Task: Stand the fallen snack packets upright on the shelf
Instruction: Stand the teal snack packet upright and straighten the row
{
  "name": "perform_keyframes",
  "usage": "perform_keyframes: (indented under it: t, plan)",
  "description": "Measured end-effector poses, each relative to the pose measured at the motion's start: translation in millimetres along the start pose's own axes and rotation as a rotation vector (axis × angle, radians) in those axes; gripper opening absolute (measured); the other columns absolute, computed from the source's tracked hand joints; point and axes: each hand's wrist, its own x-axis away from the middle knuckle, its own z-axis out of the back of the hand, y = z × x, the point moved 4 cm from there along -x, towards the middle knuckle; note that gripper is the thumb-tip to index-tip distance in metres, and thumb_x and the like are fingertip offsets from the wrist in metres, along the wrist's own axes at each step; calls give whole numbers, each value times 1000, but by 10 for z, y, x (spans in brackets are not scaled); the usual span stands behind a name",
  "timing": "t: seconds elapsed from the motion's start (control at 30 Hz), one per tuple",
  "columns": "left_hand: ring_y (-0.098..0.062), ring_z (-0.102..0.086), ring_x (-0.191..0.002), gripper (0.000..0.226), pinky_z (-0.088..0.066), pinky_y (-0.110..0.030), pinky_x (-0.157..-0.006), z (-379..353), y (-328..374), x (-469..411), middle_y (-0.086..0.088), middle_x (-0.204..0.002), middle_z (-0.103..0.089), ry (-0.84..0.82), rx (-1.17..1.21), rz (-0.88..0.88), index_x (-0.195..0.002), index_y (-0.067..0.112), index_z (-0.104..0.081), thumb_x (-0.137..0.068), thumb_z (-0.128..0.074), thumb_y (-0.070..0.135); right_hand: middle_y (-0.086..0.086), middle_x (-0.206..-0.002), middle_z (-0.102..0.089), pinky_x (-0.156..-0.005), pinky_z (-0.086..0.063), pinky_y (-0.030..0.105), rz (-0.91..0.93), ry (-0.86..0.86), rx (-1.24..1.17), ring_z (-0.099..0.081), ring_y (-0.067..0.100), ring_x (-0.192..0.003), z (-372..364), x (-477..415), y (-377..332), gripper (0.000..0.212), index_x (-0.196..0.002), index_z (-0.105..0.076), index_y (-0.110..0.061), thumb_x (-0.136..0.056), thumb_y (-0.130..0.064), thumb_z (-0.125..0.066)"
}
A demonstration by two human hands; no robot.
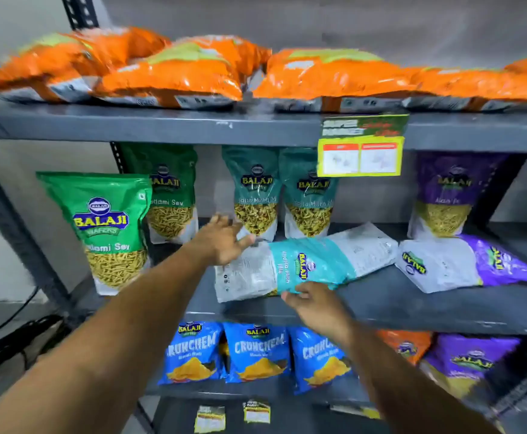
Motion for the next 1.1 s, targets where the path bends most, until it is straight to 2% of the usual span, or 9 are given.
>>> perform_keyframes:
  t: [0.17, 0.3, 0.43, 0.57, 0.67, 0.7, 0.83, 0.97, 1.1]
  plan:
    - [-33, -40, -138, 71, -33, -43, -114, -362, -204, -653, -16, -151, -43, -262, 220, -27, -136, 15, -51, -95, -19, 63, 24, -113, -57, -74, -54, 33, -402, 5, -495, -62, 35, -99, -602, -528, 302, 29, -110, -52, -15, -92, -36, -61]
    - [-35, -56, -120, 79, -41, -36, -95, -538, -339, -913, -21, -133, -58, -358, 228, 3, -124, 4, -60, -92, -23, 67, 33, -131, -52, -92, -46, 40, -418, 115, -753, -55, 41, -121, -872, -726, 319, 51, -137, -42, -4, -96, -32, -54]
    - [-21, -56, -83, 59, -40, -27, -72, -510, -366, -909, -9, -103, -59, -422, 274, -79, -111, 12, -65, -91, -42, 63, 35, -141, -42, -99, -42, 43, -352, 192, -816, -48, 45, -129, -996, -764, 258, 42, -136, -40, -5, -100, -24, -47]
    - [-13, -45, -52, 41, -32, -29, -53, -526, -617, -755, -4, -61, -49, -355, 612, -55, -61, 19, -48, -89, -60, 46, 18, -115, -63, -76, -53, 39, -181, 191, -605, -64, 34, -97, -1030, -769, 182, 16, -112, -55, -16, -102, -18, -44]
    - [-5, -29, -35, 27, -25, -21, -40, -514, -787, -497, 1, -50, -32, -246, 1043, -15, -70, 10, -53, -93, -62, 23, 10, -73, -55, -62, -57, 48, 68, 266, -292, -58, 24, -78, -871, -847, 54, 26, -72, -58, -23, -97, -19, -52]
    - [-4, -30, -36, 20, -26, -19, -37, -503, -816, -401, 1, -50, -36, -184, 1156, -17, -75, 10, -58, -93, -62, 17, 5, -63, -49, -61, -56, 50, 189, 305, -159, -52, 19, -69, -790, -879, -7, 31, -63, -53, -21, -94, -22, -56]
    - [-10, -57, -52, 15, -45, -21, -45, -636, -817, -98, 0, -73, -71, 25, 1433, -52, -98, 6, -67, -90, -60, -3, -11, -48, -37, -48, -27, 20, 519, 328, 66, -28, 0, -47, -642, -926, -202, 48, -58, -30, -22, -93, -7, -59]
    - [-5, -72, -92, 29, -56, -17, -79, -967, -770, 62, 11, -96, -79, 91, 1520, -10, -107, 11, -64, -89, -58, -11, -11, -52, -34, -48, -26, 16, 506, 203, 30, -29, -1, -49, -614, -1022, 4, 41, -61, -37, -19, -95, -3, -54]
    - [-13, -69, -101, 30, -54, -15, -82, -1069, -789, 65, 8, -100, -79, 119, 1510, 4, -108, 13, -63, -87, -61, -8, -12, -53, -34, -51, -30, 21, 490, 151, 29, -31, 0, -50, -586, -1096, 37, 30, -68, -44, -16, -97, -13, -52]
